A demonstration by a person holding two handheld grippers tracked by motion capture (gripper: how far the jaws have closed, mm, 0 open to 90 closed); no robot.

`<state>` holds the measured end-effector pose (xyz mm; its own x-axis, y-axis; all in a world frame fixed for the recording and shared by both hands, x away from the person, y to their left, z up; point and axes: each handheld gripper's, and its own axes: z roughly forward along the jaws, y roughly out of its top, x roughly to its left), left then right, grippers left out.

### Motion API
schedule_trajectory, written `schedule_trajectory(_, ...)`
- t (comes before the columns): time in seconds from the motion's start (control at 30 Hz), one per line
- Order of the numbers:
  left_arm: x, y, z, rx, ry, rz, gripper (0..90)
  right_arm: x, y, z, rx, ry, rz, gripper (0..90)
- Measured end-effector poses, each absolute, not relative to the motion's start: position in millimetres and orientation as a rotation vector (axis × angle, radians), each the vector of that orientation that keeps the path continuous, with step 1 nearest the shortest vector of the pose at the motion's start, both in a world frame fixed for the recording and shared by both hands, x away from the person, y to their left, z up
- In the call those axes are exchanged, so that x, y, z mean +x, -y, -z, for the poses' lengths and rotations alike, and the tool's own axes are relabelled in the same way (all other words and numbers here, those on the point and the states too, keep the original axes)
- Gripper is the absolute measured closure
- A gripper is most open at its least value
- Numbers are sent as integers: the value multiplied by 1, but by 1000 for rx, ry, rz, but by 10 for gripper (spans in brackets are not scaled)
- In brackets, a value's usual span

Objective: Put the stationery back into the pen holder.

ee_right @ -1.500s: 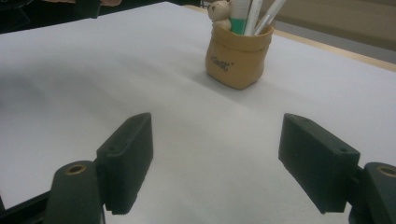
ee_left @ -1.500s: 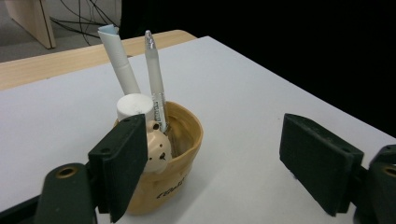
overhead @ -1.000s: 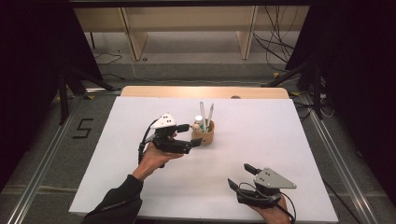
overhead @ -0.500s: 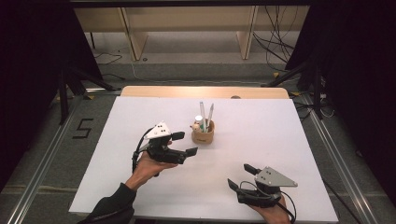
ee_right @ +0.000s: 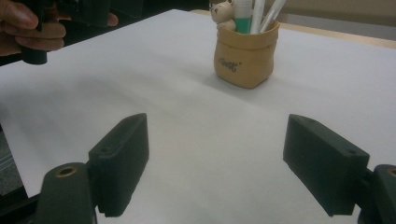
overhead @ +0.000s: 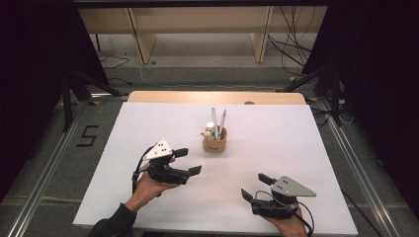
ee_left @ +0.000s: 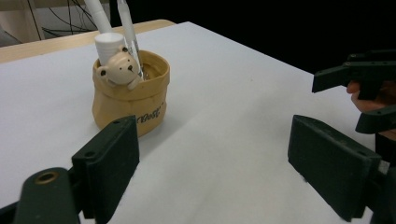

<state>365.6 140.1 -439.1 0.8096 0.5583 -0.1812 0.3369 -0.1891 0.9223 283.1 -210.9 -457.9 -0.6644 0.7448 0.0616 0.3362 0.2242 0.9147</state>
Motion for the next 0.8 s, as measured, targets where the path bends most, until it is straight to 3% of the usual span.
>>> schedule_trajectory(0.8,331,-171,467,1859,-716,-266,161,284,212,461,1007,-2121,-1424,227)
